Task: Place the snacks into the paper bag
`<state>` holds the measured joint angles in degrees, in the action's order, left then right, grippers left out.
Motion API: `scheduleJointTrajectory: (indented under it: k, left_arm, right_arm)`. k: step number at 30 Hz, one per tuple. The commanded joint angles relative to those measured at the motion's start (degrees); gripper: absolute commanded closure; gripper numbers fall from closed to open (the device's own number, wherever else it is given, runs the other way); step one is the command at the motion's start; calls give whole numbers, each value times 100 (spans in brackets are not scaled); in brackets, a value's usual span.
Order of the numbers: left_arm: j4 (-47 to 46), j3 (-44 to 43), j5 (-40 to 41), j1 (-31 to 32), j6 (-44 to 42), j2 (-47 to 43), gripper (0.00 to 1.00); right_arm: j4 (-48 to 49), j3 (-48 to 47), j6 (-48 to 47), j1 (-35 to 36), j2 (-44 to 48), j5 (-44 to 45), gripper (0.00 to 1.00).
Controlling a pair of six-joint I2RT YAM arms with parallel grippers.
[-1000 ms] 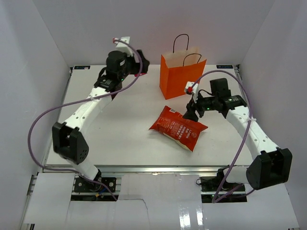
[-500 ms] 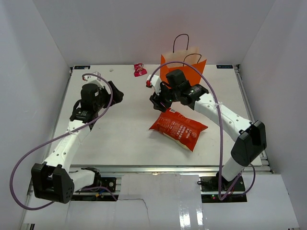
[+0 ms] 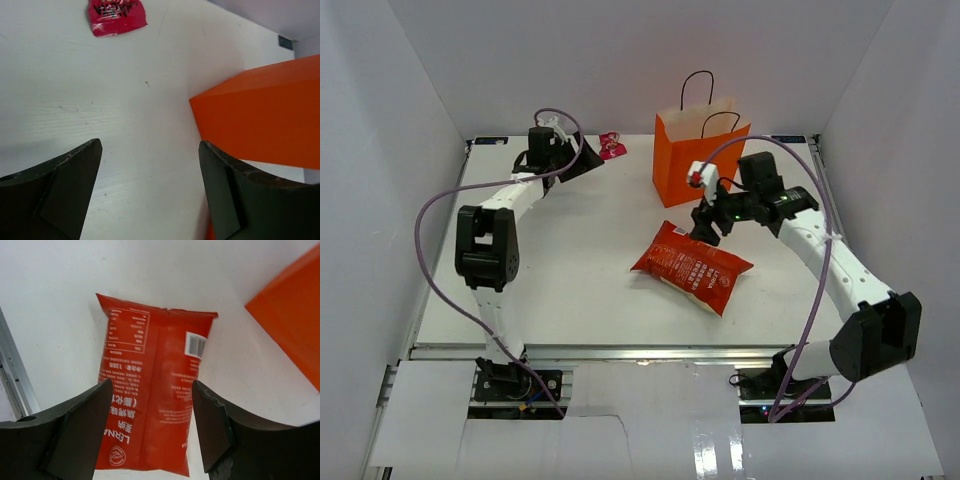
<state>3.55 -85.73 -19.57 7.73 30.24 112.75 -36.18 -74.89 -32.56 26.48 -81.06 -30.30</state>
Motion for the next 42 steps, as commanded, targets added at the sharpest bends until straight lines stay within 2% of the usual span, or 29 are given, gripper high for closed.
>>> scheduleJointTrajectory:
  k: [1, 5, 9, 10, 14, 21, 26, 28, 29, 32, 35, 38, 41, 42]
  left_arm:
    - [-267, -1038, 58, 36, -219, 797, 12]
    - [-1189, -1603, 410, 97, -800, 1670, 13]
    - [-1269, -2630, 744, 159, -1204, 2636, 13]
    - [-1269, -3094, 849, 194, -1309, 3021, 13]
    - [-1444, -4018, 885, 238, -1661, 3796, 14]
    - [-2077, -4881, 946, 291, -1749, 4641, 19]
    - [-2280, -4927, 972, 414, -1899, 4827, 27]
    - [-2262, -4725, 1069, 449, -1951, 4783, 32]
    - [-2245, -4655, 1104, 475, -1995, 4757, 39]
    - [-2061, -4479, 1078, 537, -2083, 4677, 49]
    - [-1894, -4207, 964, 616, -2258, 4476, 55]
    - [-1876, -3645, 920, 660, -2224, 4125, 64]
    - [-1876, -2942, 999, 642, -2049, 3617, 82]
    - [-1884, -2723, 1069, 634, -1892, 3440, 97]
  right_arm:
    - [-143, 596, -234, -729, 537, -695, 30]
    - [-108, 1204, -181, -1022, 880, -916, 30]
    - [-135, 1539, -242, -1189, 1074, -881, 30]
    - [-143, 1565, -260, -1259, 1066, -828, 30]
    - [-135, 1452, -216, -1426, 960, -837, 30]
    - [-126, 1451, -76, -1567, 802, -1030, 31]
    - [-99, 1565, 12, -1628, 802, -1171, 31]
    - [-99, 1548, 30, -1655, 802, -1171, 31]
    - [-99, 1530, 21, -1664, 811, -1171, 31]
    - [-99, 1513, 39, -1716, 846, -1171, 31]
    - [-91, 1522, 39, -1743, 872, -1188, 31]
    - [-82, 1495, 48, -1743, 916, -1188, 31]
    - [-99, 1469, 56, -1778, 1012, -1171, 31]
    - [-99, 1477, 65, -1787, 1048, -1162, 31]
